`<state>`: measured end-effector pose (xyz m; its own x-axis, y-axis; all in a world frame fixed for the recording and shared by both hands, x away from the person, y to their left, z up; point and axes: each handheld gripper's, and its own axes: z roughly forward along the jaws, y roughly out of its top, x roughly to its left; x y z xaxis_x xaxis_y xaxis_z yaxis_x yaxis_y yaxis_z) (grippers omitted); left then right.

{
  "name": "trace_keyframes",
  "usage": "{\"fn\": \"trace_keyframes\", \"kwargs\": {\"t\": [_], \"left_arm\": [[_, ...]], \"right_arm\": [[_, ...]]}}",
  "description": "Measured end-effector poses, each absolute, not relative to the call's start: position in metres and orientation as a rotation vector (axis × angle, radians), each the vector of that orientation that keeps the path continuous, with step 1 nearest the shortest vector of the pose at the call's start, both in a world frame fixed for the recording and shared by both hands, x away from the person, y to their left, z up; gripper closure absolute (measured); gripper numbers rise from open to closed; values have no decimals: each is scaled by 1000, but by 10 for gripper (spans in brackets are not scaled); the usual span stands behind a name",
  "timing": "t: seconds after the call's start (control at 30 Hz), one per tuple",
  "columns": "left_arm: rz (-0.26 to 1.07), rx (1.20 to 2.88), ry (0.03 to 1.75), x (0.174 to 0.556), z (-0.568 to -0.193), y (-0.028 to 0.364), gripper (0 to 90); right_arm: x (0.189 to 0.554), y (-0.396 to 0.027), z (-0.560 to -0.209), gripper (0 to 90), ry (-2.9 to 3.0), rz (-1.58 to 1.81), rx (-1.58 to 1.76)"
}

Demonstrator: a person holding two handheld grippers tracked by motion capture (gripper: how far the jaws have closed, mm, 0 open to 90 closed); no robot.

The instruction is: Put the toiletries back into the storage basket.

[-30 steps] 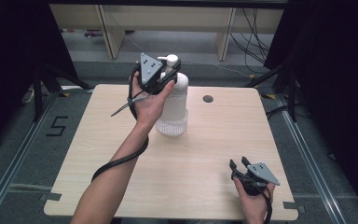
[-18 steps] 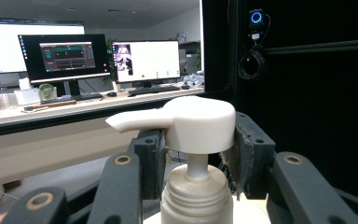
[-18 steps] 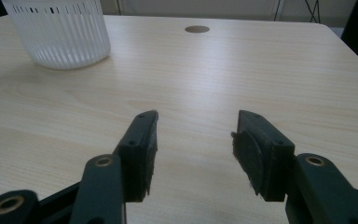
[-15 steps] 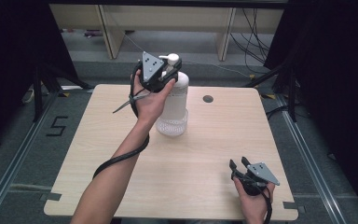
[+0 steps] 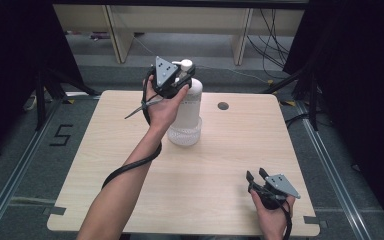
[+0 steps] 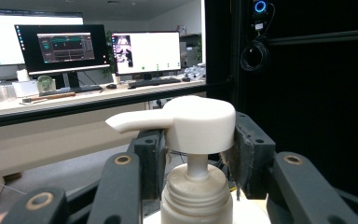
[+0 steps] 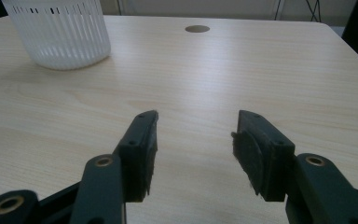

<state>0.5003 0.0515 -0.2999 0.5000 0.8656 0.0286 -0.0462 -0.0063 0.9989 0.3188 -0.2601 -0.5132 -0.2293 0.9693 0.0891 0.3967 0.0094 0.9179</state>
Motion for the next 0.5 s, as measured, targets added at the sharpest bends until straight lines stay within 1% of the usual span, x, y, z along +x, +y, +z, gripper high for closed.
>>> {"fn": "trace_keyframes", "kwargs": {"t": [0.13, 0.5], "left_arm": [[850, 1400, 777, 502, -301, 51, 595], [840, 1413, 779, 506, -306, 49, 595]], "right_arm": [[321, -263, -514, 491, 1688, 1192, 1361], [321, -263, -514, 491, 1684, 1190, 1349]]}}
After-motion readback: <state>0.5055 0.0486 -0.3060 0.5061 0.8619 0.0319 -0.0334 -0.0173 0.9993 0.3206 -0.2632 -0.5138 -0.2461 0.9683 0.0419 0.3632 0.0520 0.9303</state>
